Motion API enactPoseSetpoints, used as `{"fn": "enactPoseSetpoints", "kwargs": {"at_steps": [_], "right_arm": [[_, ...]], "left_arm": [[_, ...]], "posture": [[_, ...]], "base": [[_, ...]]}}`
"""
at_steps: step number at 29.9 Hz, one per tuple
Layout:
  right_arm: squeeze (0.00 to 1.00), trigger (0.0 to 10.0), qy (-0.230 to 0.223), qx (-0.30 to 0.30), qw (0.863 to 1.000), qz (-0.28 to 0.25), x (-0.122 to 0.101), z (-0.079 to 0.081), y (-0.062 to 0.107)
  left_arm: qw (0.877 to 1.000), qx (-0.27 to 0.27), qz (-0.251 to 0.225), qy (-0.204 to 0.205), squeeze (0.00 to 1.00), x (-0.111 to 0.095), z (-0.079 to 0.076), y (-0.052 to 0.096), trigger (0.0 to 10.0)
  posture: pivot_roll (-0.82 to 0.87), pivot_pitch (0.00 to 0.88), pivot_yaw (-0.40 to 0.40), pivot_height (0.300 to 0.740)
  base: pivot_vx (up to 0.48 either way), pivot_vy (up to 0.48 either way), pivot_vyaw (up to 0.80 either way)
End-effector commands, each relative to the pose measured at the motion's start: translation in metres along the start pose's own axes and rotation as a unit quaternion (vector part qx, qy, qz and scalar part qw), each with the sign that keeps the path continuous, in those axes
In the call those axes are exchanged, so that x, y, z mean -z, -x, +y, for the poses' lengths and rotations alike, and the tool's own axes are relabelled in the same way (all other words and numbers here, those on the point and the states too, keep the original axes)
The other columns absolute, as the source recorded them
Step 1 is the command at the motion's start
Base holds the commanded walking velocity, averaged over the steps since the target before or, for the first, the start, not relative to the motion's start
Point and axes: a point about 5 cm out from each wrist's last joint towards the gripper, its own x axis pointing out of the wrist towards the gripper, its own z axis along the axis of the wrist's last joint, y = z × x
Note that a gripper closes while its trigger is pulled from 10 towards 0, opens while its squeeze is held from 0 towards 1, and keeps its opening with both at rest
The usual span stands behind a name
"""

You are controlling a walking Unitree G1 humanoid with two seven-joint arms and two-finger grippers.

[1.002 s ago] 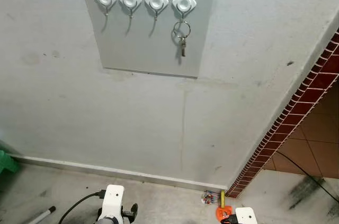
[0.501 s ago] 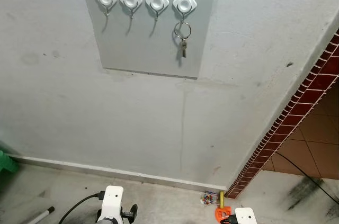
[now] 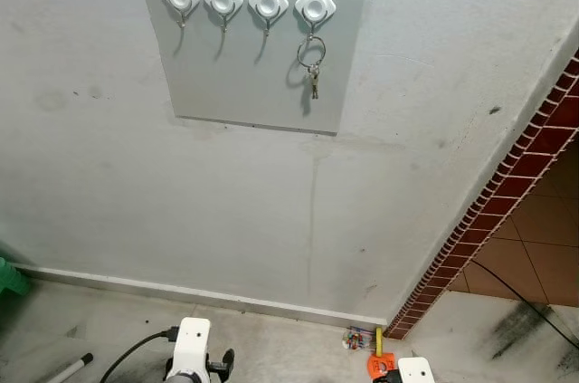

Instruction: Hang keys on a hook

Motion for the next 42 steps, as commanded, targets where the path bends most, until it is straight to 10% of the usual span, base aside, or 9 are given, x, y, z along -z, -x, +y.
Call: {"fn": "enactPoseSetpoints", "kwargs": {"at_steps": [1, 23, 42], "right_arm": [[0.00, 10.0, -0.001, 0.001, 1.000, 0.003, 0.0002, -0.0002, 0.0000], [0.00, 10.0, -0.010, -0.003, 1.000, -0.002, 0.0005, 0.0009, 0.0002], [0.00, 10.0, -0.010, -0.011, 1.000, -0.006, -0.0011, 0.0029, -0.0001]], "left_arm": [[1.000, -0.005, 0.006, 0.001, 0.00, 0.0027, 0.0017, 0.0008, 10.0], [1.000, -0.002, 0.008, 0.004, 0.00, 0.0051, 0.0010, 0.0015, 10.0], [1.000, -0.003, 0.007, 0.006, 0.00, 0.0047, 0.0024, 0.0016, 10.0]], "posture": [[-0.02, 0.000, -0.001, 0.740], [-0.03, 0.005, 0.000, 0.740], [-0.02, 0.004, 0.001, 0.740]], "base": [[0.000, 0.000, 0.00], [0.000, 0.000, 0.00], [0.000, 0.000, 0.80]]}}
